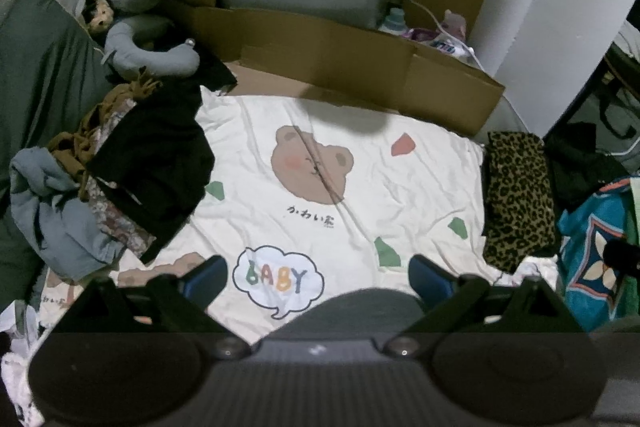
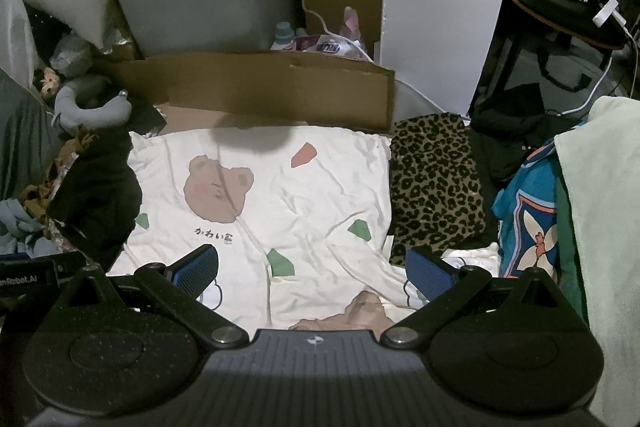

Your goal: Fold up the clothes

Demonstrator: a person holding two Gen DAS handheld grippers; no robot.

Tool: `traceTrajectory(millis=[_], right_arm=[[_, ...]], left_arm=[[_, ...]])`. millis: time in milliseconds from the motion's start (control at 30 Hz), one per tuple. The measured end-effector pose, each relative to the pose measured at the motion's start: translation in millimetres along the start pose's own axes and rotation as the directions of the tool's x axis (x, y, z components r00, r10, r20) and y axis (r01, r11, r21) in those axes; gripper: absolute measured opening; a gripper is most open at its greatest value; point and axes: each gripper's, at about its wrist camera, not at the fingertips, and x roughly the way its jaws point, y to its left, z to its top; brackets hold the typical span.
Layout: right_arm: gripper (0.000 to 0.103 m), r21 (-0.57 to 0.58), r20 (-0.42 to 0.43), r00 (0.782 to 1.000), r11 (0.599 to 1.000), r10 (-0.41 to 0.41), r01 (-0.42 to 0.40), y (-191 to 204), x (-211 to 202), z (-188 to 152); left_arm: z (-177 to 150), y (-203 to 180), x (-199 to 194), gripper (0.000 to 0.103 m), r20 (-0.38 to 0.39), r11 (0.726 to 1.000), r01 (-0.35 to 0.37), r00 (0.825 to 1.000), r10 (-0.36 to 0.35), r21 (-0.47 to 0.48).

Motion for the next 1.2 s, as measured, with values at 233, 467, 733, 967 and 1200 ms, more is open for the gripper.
traceTrajectory(millis=[233, 467, 733, 967, 1200], right_arm=[[0.103, -0.032, 0.01, 1.0, 0.999, -0.012, 0.012, 12, 2, 2], [0.103, -0.057, 0.012, 1.0, 0.998, -0.002, 0.002, 23, 4, 8], [0.103, -0.071, 0.02, 1.0, 0.997, 0.002, -0.001, 31, 9, 17], [0.103, -0.1, 0.055, 0.998, 0.995, 0.025, -0.02, 44, 10, 19], [0.103, -0.108, 0.091, 0.996, 0.994, -0.006, 0.016, 53, 18, 20]], left_arm=[[11, 1, -6, 0.098, 0.037, 0.999, -0.003, 0.999, 0.002, 0.036], [25, 13, -9, 0.095, 0.07, 0.999, -0.001, 0.998, -0.002, 0.033], [33, 34, -2, 0.091, 0.065, 1.0, 0.012, 0.998, -0.013, 0.016], [41, 54, 1, 0.088, 0.077, 0.999, 0.024, 0.997, -0.027, 0.037], [48, 85, 11, 0.082, 0.083, 0.999, 0.027, 0.996, -0.029, 0.02]])
